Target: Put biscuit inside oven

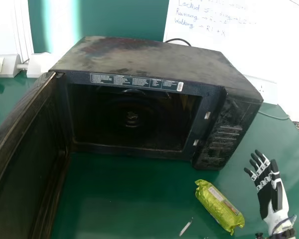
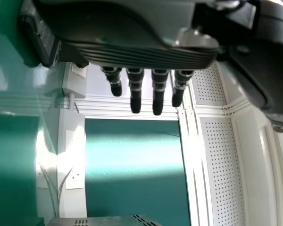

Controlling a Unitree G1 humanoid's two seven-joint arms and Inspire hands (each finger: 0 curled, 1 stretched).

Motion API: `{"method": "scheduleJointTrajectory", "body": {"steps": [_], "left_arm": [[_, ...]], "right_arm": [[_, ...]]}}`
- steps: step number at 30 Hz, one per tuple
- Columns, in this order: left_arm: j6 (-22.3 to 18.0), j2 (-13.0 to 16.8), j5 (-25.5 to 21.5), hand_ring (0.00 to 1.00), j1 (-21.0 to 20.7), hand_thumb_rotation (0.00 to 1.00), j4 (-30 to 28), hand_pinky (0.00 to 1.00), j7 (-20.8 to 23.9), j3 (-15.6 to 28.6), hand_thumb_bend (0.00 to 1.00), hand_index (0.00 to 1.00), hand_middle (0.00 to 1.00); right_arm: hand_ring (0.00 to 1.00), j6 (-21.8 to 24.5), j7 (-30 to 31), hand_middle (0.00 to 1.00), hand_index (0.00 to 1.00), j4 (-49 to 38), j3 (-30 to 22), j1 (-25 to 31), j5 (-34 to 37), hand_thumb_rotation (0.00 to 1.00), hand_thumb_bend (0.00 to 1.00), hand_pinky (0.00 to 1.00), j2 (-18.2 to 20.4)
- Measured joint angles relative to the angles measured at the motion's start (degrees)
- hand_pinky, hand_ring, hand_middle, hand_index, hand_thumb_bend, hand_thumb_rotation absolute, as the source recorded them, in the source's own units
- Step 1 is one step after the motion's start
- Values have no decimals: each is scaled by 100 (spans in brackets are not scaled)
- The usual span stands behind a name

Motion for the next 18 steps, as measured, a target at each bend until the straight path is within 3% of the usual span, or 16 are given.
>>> {"method": "scheduleJointTrajectory", "body": {"steps": [10, 18], "left_arm": [[-5, -15, 7, 92, 3, 100, -10, 100, 26, 0, 100, 100, 95], [-15, -15, 1, 93, 6, 100, -10, 100, 2, 0, 100, 100, 95]], "right_arm": [[98, -2, 10, 99, 99, 50, 0, 0, 0, 73, 92, 91, 0], [98, -10, 9, 100, 99, 20, 0, 0, -24, 70, 89, 97, -8]]}}
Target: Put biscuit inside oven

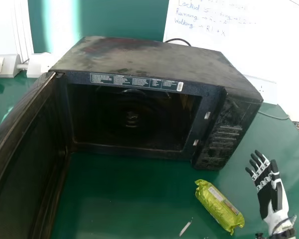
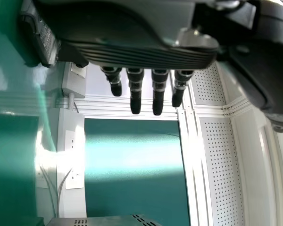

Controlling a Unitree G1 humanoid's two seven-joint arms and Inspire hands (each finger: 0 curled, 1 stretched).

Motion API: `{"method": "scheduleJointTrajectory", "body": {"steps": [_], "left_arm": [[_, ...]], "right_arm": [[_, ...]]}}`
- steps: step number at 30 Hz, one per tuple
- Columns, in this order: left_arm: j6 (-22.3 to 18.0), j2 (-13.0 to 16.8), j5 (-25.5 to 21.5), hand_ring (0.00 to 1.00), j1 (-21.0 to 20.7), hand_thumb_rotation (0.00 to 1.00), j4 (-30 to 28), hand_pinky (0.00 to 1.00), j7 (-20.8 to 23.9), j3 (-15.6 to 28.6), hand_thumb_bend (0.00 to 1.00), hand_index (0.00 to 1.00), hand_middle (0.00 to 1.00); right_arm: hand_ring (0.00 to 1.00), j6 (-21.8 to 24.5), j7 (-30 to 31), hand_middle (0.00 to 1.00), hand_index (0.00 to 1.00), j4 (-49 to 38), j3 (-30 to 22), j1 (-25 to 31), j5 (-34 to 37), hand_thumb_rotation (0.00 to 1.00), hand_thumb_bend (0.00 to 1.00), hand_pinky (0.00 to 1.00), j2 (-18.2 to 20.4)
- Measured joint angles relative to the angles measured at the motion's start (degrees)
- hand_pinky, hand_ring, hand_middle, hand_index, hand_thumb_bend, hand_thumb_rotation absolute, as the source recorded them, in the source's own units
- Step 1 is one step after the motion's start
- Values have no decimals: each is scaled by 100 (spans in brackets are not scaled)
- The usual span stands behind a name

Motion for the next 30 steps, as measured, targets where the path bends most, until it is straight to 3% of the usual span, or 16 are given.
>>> {"method": "scheduleJointTrajectory", "body": {"steps": [5, 10, 14, 18, 24, 30], "left_arm": [[1, 0, 3, 92, 4, 100, -11, 100, 26, 0, 100, 100, 95], [1, 0, 7, 92, 5, 100, -11, 100, 48, 0, 100, 100, 95], [1, 0, 10, 92, 7, 100, -12, 100, 60, -2, 100, 100, 95], [1, 0, 14, 92, 20, 100, -14, 100, 77, -2, 100, 100, 94], [0, 0, 20, 92, 33, 100, -14, 99, 91, -7, 100, 100, 95], [0, -9, 62, 92, 33, 100, -63, 99, 127, -15, 100, 100, 94]], "right_arm": [[100, -14, 0, 100, 100, -125, 0, 13, -223, 66, 90, 99, -116], [96, -114, -18, 98, 97, -435, 45, 44, -833, 65, 89, 87, -415], [96, -121, -33, 98, 97, -817, 163, 80, -1263, 63, 95, 89, -585], [93, -196, -41, 96, 95, -1009, 221, 137, -1746, 61, 96, 84, -724], [92, -259, -140, 95, 94, -1098, 226, 220, -2331, 62, 96, 81, -801], [90, -654, -223, 94, 93, -1063, 233, 228, -2892, 65, 94, 81, -1024]]}}
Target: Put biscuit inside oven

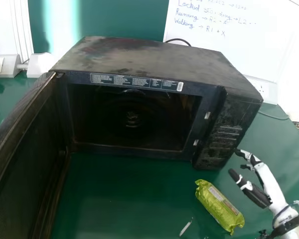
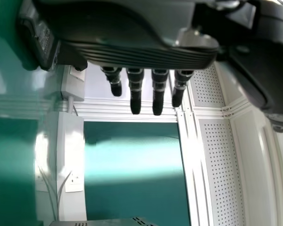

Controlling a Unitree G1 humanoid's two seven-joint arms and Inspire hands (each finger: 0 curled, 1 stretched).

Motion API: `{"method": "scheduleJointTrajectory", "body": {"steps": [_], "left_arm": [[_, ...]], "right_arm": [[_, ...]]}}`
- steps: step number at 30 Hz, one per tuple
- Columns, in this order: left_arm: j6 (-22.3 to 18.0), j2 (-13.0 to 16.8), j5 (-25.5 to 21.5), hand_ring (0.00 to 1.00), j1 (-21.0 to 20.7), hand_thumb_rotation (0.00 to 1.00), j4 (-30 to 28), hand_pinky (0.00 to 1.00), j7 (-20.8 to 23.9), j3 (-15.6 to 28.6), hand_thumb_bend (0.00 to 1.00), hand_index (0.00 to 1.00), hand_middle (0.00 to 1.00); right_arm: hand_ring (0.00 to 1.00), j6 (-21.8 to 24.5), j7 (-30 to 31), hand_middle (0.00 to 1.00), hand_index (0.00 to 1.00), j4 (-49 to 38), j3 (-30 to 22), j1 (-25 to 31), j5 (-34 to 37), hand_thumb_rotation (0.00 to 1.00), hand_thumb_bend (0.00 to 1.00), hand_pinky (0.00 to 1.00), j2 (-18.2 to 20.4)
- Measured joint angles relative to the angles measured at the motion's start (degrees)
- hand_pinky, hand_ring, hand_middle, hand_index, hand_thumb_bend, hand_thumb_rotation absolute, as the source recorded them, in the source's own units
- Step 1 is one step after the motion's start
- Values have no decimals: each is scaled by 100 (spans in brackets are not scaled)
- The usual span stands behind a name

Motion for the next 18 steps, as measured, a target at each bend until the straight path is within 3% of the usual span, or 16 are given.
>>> {"method": "scheduleJointTrajectory", "body": {"steps": [10, 18], "left_arm": [[0, -14, 6, 92, 11, 100, -87, 99, 16, 0, 100, 100, 95], [0, -59, 41, 91, 48, 100, -194, 99, 74, -2, 100, 100, 94]], "right_arm": [[87, -789, -316, 92, 91, 299, 155, 137, -972, 66, 96, 74, -211], [86, -966, -530, 91, 90, 233, 217, 450, -1715, 63, 94, 75, -248]]}}
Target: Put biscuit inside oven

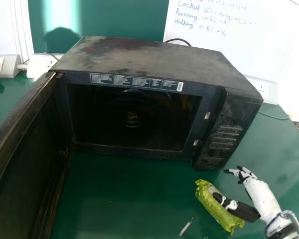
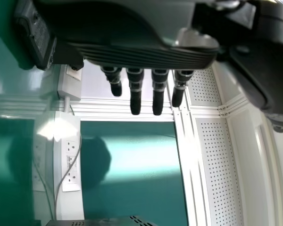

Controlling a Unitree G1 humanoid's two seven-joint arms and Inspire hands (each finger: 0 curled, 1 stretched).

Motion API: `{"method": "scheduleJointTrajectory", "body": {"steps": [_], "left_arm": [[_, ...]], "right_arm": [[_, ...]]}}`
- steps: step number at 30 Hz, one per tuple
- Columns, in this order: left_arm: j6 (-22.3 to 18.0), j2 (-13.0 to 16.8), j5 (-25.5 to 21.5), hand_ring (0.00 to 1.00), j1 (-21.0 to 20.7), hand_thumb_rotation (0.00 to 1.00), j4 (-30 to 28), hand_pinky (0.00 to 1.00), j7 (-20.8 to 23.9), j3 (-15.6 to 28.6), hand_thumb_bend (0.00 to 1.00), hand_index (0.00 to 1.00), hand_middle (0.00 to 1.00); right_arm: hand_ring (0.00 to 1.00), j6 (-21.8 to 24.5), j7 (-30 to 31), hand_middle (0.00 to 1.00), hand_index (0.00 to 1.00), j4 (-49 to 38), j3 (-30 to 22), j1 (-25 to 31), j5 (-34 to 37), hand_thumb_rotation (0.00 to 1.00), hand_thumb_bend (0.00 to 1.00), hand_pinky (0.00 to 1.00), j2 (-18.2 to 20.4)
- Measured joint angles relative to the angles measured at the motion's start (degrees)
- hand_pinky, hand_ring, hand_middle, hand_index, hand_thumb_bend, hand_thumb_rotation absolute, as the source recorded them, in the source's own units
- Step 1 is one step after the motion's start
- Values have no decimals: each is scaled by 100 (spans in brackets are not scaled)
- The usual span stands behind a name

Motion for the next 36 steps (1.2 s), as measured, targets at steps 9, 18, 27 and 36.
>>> {"method": "scheduleJointTrajectory", "body": {"steps": [9, 18, 27, 36], "left_arm": [[-1, -31, 17, 92, 34, 100, -22, 100, -12, 0, 100, 100, 95], [-64, -34, 50, 91, 47, 100, -25, 98, -28, 0, 100, 100, 94], [-75, -38, 70, 91, 73, 100, -86, 98, -25, 1, 100, 100, 94], [-76, -55, 76, 91, 105, 100, -170, 98, -3, 0, 100, 100, 95]], "right_arm": [[85, 53, -301, 89, 88, -261, -34, 351, -831, 59, 96, 72, -90], [84, -245, -907, 89, 87, -177, -33, 525, -1325, 59, 98, 69, -101], [84, -200, -989, 89, 87, -244, -32, 707, -1740, 59, 99, 70, -121], [85, -3, -1124, 90, 89, -434, 11, 774, -2027, 62, 96, 73, -105]]}}
